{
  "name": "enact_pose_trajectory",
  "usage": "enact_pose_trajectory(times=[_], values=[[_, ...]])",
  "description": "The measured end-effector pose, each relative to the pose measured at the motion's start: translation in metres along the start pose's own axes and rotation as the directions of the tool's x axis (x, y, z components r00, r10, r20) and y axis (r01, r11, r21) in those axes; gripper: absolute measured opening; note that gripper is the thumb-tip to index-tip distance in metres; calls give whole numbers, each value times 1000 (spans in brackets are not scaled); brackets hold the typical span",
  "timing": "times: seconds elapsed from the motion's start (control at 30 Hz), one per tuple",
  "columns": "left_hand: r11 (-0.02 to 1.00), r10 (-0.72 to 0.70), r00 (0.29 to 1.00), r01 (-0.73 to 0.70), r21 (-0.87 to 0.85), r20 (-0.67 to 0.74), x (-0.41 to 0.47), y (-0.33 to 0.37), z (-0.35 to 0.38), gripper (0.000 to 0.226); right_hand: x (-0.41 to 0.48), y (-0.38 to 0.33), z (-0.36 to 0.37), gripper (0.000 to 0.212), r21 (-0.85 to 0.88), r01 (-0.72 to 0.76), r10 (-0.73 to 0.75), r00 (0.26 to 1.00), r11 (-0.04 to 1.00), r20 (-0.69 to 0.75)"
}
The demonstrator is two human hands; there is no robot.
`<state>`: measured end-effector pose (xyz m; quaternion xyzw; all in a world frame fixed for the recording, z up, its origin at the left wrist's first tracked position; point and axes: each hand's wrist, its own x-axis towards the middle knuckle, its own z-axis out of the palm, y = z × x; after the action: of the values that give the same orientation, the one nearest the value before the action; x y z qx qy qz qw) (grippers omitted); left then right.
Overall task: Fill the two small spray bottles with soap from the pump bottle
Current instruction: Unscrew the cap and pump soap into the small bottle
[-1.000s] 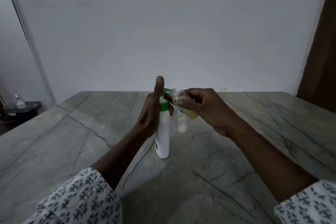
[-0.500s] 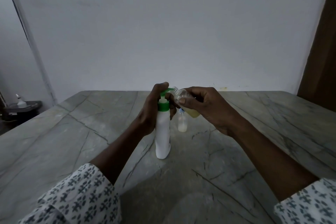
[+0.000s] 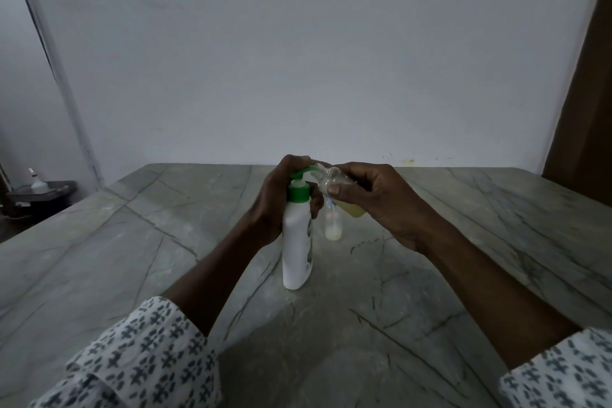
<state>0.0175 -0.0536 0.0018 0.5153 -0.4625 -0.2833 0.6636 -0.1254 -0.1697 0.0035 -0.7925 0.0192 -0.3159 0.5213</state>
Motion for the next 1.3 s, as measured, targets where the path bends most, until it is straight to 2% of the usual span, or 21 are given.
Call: enact_pose_trajectory(times=[0.13,0.2,0.3,0.37,0.43,0.53,0.6,0.87,1.1,1.3], values=[[999,-32,999,32,-1,30,-7,6,1,56,1,-2,0,19,14,18,-18,1000,1000,-1],[999,-31,999,31,34,-13,-10,12,3,63,0,-4,0,18,17,18,-18,1000,1000,-1],[993,-67,976,85,81,-206,-12,18,5,80,1,-4,-1,18,25,11,-10,1000,1000,-23],[990,-60,928,102,97,-368,-14,20,8,75,1,-4,-1,18,14,3,-3,999,1000,-39],[985,62,884,21,173,-462,-17,19,15,61,1,-4,-1,18,2,-5,5,999,1000,-41],[884,350,840,-150,444,-414,-19,14,27,46,-1,-6,-1,19,-25,-15,14,999,1000,-30],[828,423,827,-187,529,-370,-16,9,29,42,-1,-7,-1,18,-31,-8,7,1000,999,-27],[855,452,796,-256,451,-403,-12,3,29,40,-1,-5,1,16,-27,2,-3,1000,1000,-21],[874,417,828,-252,414,-376,-12,3,26,47,0,-1,1,19,-38,-11,11,1000,999,-9],[881,363,869,-204,426,-336,-14,5,26,38,-3,-2,-3,20,-46,-10,10,1000,999,7]])
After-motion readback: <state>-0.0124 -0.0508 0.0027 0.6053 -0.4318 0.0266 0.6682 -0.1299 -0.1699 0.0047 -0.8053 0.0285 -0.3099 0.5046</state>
